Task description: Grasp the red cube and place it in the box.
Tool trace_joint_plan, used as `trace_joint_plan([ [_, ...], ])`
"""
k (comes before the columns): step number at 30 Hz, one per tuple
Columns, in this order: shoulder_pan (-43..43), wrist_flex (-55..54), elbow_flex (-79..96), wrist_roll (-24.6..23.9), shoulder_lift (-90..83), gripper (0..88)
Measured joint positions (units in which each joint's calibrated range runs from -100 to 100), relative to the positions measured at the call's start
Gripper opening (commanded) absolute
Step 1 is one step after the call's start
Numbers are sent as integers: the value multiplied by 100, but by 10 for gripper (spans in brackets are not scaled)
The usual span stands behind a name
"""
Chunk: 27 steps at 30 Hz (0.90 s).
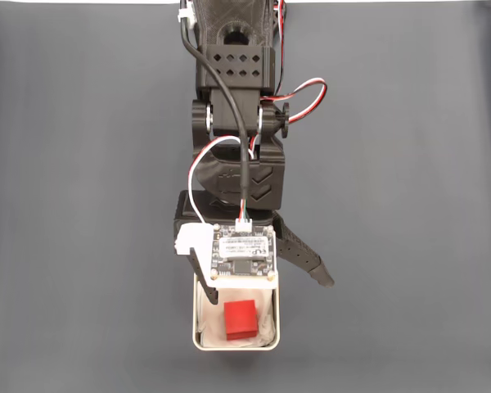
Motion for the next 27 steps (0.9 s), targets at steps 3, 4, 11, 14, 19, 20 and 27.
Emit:
trace_joint_plan([
  [3,0,0,0,0,0,525],
  [4,0,0,0,0,0,526],
  [11,0,-40,0,0,0,527],
  [14,0,-40,0,0,0,522],
  [19,0,-40,0,-59,0,522],
  [20,0,-40,0,-59,0,522],
  [27,0,-72,0,-59,0,411],
])
